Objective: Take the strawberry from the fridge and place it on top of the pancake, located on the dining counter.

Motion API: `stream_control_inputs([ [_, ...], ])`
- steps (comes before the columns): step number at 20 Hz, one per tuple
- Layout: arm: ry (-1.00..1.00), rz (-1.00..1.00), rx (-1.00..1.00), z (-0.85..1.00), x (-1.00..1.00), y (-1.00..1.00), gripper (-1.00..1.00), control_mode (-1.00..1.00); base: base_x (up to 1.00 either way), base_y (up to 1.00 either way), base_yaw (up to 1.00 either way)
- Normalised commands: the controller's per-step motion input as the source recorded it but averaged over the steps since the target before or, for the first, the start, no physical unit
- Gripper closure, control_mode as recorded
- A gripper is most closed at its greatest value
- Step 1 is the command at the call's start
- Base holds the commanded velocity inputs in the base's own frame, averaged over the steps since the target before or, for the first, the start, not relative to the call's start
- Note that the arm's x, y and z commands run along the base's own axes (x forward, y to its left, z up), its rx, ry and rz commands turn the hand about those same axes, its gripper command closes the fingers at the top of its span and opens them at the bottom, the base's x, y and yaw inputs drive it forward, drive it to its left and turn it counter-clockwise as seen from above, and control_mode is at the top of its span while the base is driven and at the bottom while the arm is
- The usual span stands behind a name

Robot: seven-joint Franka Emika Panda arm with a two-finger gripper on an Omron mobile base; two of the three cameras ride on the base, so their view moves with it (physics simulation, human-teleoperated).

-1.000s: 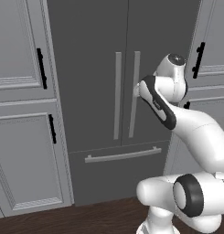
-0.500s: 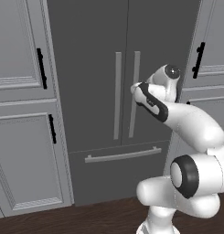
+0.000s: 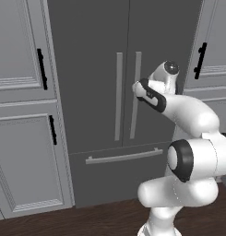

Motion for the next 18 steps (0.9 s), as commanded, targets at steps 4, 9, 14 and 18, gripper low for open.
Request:
stream_control_inputs([
  [4,-0.03,-0.01,-0.03,0.0,0.43,0.21,-1.0,-1.0,0.0,0.0,0.0],
  [9,-0.01,0.0,-0.01,0.0,0.59,0.05,-1.0,-1.0,0.0,0.0,0.0],
  [14,-0.1,0.0,0.0,-0.01,0.41,-0.04,-1.0,-1.0,0.0,0.0,0.0],
  [18,-0.01,0.0,0.0,0.0,0.53,0.0,-1.0,-1.0,0.0,0.0,0.0],
])
